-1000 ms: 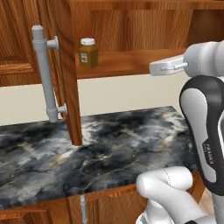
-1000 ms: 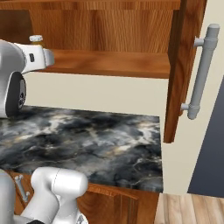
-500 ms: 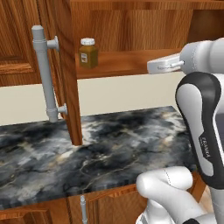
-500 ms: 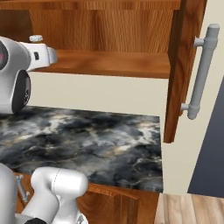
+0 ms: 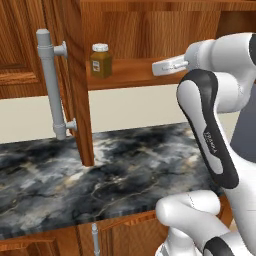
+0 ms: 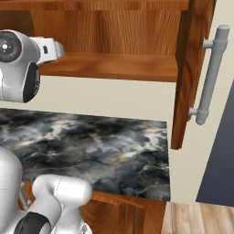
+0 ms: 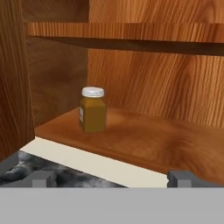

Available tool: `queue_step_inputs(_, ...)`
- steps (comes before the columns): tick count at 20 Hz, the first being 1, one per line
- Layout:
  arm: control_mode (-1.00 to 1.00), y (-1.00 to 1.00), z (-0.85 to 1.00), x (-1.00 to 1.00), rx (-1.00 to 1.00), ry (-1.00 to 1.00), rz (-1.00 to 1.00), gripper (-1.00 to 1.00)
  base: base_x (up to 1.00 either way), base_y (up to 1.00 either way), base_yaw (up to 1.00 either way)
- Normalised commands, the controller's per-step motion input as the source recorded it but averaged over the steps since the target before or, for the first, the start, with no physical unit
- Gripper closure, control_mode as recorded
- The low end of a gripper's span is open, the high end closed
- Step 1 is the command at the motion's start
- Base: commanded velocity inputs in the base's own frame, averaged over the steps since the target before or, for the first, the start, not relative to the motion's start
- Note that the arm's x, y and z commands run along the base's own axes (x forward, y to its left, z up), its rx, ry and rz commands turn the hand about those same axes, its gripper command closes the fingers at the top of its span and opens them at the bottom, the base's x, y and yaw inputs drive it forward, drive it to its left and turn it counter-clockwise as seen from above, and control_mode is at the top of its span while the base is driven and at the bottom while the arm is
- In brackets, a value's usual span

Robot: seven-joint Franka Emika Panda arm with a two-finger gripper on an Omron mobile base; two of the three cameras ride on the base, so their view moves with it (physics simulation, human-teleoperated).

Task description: Collect the turmeric, ketchup, and shaker from the cabinet and place them next to the stove.

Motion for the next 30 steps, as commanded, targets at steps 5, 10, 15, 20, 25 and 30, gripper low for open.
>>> queue_step_inputs(5, -1.00, 0.11, 0.00, 0.24, 0.00, -0.03, 0.00, -1.00, 0.00, 0.00, 0.00)
queue_step_inputs(10, -1.00, 0.16, 0.00, 0.27, 0.00, -0.01, 0.01, -1.00, 0.00, 0.00, 0.00)
queue_step_inputs(15, -1.00, 0.20, 0.00, 0.40, 0.00, -0.01, 0.03, -1.00, 0.00, 0.00, 0.00)
queue_step_inputs(20, -1.00, 0.13, 0.00, 0.38, 0.00, -0.03, 0.10, -1.00, 0.00, 0.00, 0.00)
queue_step_inputs(25, -1.00, 0.08, -0.01, 0.33, 0.00, 0.00, 0.20, -1.00, 0.00, 0.00, 0.00)
queue_step_inputs(30, -1.00, 0.00, 0.00, 0.02, 0.00, 0.00, 0.01, -1.00, 0.00, 0.00, 0.00)
